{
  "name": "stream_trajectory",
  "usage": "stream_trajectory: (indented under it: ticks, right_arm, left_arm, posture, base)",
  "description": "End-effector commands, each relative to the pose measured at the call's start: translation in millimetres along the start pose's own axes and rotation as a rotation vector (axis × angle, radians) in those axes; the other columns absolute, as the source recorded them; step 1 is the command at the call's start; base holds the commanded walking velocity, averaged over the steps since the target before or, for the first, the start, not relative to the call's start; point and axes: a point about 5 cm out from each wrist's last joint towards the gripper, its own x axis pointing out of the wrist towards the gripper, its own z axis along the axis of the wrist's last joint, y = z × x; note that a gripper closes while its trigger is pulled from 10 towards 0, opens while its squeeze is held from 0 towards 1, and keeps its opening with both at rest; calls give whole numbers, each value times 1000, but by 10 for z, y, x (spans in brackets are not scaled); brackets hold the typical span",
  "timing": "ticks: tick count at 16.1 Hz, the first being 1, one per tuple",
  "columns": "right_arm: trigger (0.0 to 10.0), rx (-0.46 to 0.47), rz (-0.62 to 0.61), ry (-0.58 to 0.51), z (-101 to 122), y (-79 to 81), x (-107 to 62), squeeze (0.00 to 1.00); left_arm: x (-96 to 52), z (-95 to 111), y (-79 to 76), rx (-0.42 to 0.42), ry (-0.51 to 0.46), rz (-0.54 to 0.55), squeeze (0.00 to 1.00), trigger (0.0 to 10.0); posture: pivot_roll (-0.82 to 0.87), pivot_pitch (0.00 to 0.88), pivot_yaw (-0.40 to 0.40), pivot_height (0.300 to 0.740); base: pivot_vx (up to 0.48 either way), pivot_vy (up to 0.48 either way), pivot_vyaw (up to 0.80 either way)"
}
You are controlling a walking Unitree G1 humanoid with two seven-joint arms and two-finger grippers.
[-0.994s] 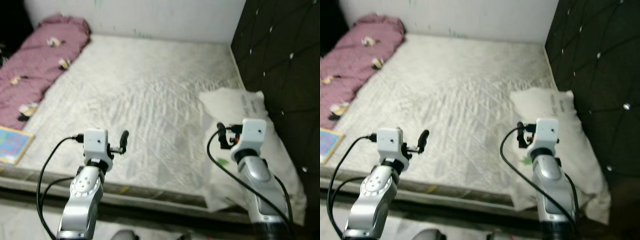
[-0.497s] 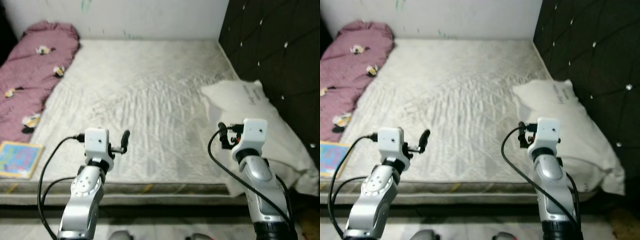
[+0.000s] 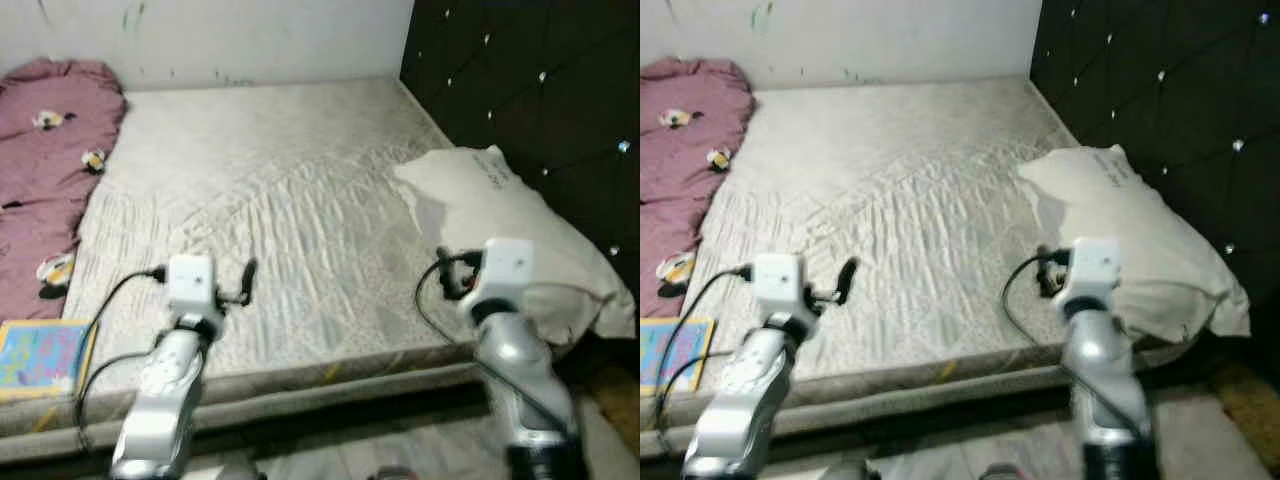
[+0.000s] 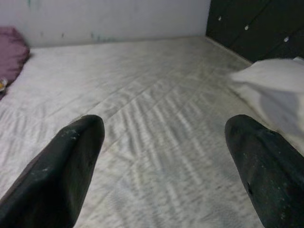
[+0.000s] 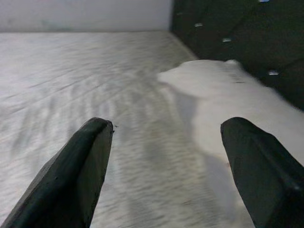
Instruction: Clean up the room
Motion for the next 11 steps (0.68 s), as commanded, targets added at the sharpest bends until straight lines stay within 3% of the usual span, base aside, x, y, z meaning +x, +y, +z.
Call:
stream_trajectory:
  ticks: [1,5,8,11]
  right_arm:
    - [10000,-8,1,-26,74,-9,17,0]
    - [10000,-9,6,-28,79,-7,33,0]
    - [10000,-7,12,-28,79,13,45,0]
    - [10000,-1,15,-31,81,39,51,0]
  left_arm:
    - [14,18,6,-2,-4,0,0,10000]
    - [22,31,-2,3,-19,-1,0,10000]
    - [37,51,3,8,-27,1,0,10000]
    - [34,43,15,-6,-18,9,0,10000]
  posture:
    - [-4,0,-7,740]
    - [-2,0,-13,740]
    - [4,0,-13,740]
    - [5,0,-12,740]
  base:
    - [0,480,0]
    - [0,466,0]
    - [0,0,0]
    - [0,449,0]
